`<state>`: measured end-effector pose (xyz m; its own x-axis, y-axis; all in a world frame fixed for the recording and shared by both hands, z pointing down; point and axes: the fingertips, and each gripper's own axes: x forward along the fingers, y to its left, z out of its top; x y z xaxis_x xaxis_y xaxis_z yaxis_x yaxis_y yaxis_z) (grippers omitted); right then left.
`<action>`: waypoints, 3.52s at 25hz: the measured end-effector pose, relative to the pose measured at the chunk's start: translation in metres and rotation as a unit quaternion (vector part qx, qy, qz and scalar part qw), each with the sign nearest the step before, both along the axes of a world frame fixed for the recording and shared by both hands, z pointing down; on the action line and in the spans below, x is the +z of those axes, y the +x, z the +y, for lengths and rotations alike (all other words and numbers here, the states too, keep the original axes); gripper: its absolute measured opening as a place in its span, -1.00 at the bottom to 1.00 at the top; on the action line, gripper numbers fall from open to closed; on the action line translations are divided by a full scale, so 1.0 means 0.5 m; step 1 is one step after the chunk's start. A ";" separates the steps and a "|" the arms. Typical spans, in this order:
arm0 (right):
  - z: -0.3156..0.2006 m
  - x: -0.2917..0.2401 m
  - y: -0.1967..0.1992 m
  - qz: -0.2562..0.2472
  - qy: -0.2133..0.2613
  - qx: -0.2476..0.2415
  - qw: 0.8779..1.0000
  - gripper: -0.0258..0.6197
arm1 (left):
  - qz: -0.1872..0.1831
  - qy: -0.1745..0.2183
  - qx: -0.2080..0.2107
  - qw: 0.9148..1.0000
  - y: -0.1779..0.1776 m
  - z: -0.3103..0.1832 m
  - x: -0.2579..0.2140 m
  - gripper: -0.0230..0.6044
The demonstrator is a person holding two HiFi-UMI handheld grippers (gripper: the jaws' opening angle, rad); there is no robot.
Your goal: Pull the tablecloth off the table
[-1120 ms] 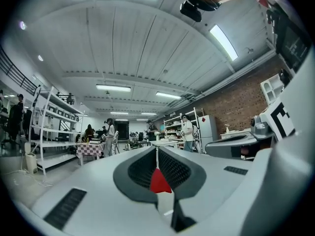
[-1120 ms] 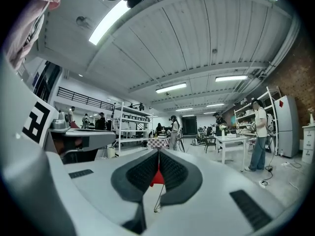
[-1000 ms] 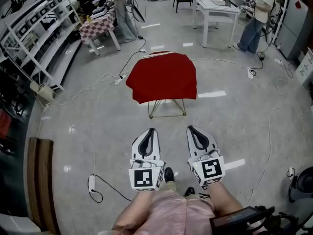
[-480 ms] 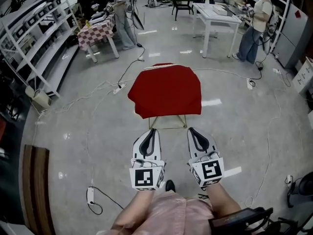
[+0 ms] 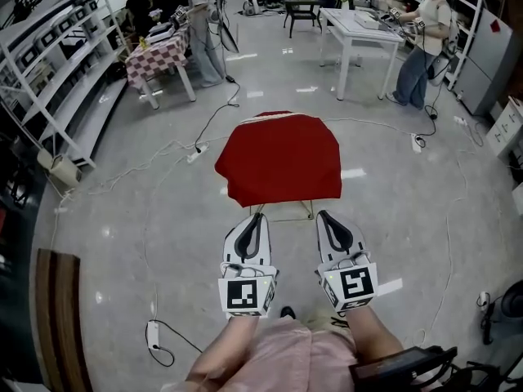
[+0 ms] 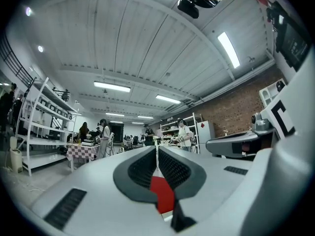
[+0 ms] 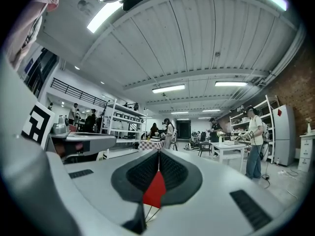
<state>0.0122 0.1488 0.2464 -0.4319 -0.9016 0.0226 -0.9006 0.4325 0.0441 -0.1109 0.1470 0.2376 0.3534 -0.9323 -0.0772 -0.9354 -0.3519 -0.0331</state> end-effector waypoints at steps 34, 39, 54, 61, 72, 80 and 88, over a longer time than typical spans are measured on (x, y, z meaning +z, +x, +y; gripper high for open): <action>-0.428 0.126 0.136 -0.034 -0.069 0.001 0.997 -0.86 | -0.054 -0.077 -0.031 0.995 0.085 -0.403 0.103 -0.82; -0.442 0.089 0.109 -0.036 -0.055 -0.012 0.998 -0.86 | -0.059 -0.070 -0.038 0.995 0.065 -0.405 0.074 -0.81; -0.572 0.043 0.147 -0.042 -0.021 -0.037 0.998 -0.86 | -0.064 -0.043 -0.064 0.995 0.106 -0.505 0.036 -0.82; -0.635 0.031 0.111 -0.033 -0.016 -0.033 0.999 -0.86 | -0.055 -0.035 -0.063 0.996 0.064 -0.571 0.027 -0.81; -0.719 0.004 0.050 -0.015 0.006 -0.016 1.000 -0.86 | -0.036 -0.012 -0.040 0.998 -0.003 -0.687 0.003 -0.81; -0.740 0.069 0.029 -0.001 -0.020 -0.014 1.000 -0.86 | -0.035 -0.046 -0.021 0.998 -0.019 -0.727 0.079 -0.81; -0.711 0.169 0.020 0.013 -0.078 -0.023 0.997 -0.85 | -0.040 -0.105 -0.013 0.994 -0.032 -0.716 0.184 -0.81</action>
<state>0.0220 -0.2068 0.3309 -0.4710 -0.8651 0.1726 -0.8786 0.4775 -0.0043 -0.1272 -0.2110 0.3296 0.3265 -0.9336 0.1476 -0.9415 -0.3350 -0.0363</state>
